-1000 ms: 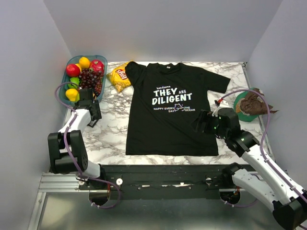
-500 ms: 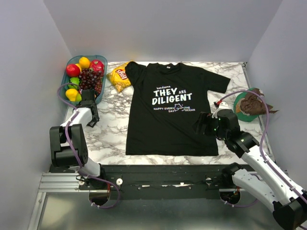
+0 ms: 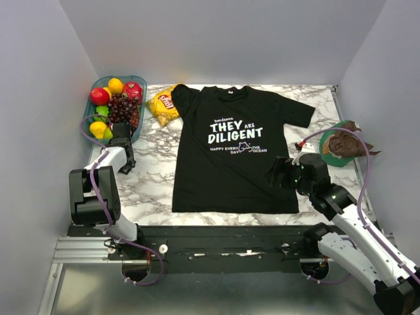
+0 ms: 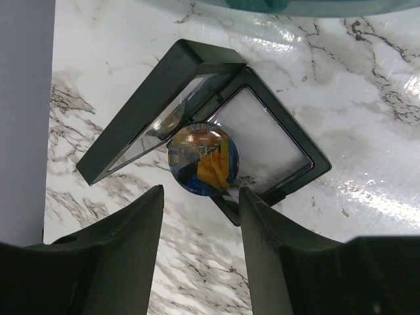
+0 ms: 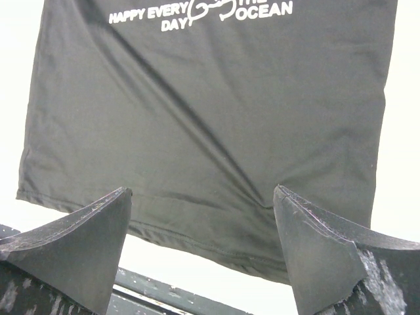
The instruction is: Pin the brooch onto the clothing
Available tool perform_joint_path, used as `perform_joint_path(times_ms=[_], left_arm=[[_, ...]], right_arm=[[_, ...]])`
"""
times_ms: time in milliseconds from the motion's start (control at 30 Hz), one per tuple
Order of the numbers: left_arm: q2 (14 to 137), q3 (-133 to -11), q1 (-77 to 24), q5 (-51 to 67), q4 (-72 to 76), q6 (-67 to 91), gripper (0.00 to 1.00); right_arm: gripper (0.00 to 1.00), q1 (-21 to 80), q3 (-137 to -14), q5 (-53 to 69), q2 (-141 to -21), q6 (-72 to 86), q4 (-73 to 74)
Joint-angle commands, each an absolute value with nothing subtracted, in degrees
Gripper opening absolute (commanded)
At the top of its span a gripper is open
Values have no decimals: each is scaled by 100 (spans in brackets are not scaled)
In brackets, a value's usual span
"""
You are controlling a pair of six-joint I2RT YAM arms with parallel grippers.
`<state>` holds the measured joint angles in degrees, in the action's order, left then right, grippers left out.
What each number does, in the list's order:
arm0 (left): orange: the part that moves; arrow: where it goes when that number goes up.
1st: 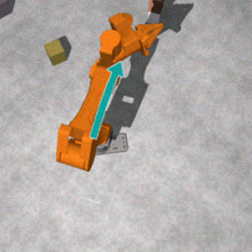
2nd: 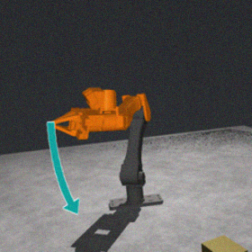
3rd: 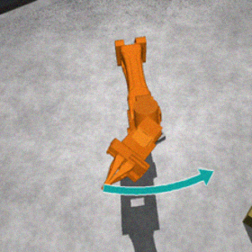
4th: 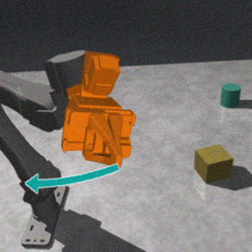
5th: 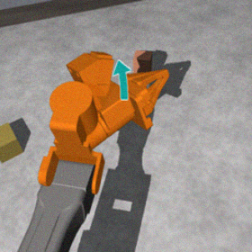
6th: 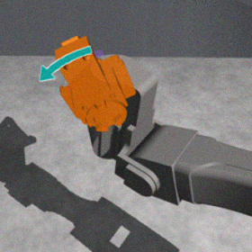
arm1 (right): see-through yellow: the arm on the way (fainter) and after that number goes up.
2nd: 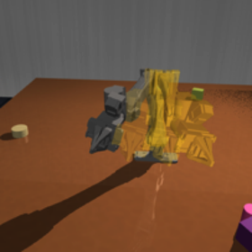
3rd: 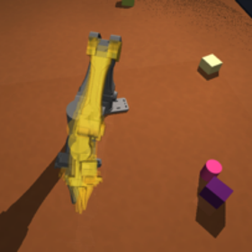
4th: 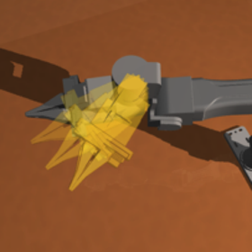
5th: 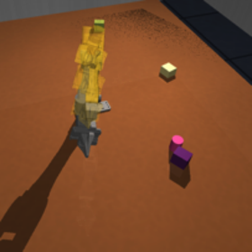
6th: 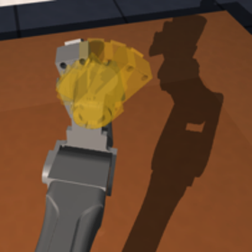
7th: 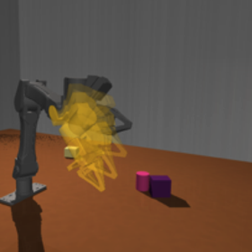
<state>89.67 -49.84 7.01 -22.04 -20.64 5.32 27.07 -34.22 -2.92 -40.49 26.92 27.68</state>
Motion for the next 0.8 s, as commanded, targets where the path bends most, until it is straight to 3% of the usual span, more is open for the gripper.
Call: perform_joint_path(times_ms=[0, 467, 600, 767], left_arm=[[8982, -4992, 694, -2311, -1767, 475, 57], [9246, -5142, 712, -2268, -1696, 448, 57], [9342, -5177, 765, -2206, -1749, 466, 48], [9439, -5212, 782, -2241, -1828, 483, 46]], right_arm=[[96, 2751, -3349, -317, -3911, 2637, 2918], [96, 2751, -3252, -281, -3806, 2716, 2927], [96, 2751, -3217, -220, -3771, 2725, 2927], [96, 2751, -3199, -220, -3727, 2733, 2927]])
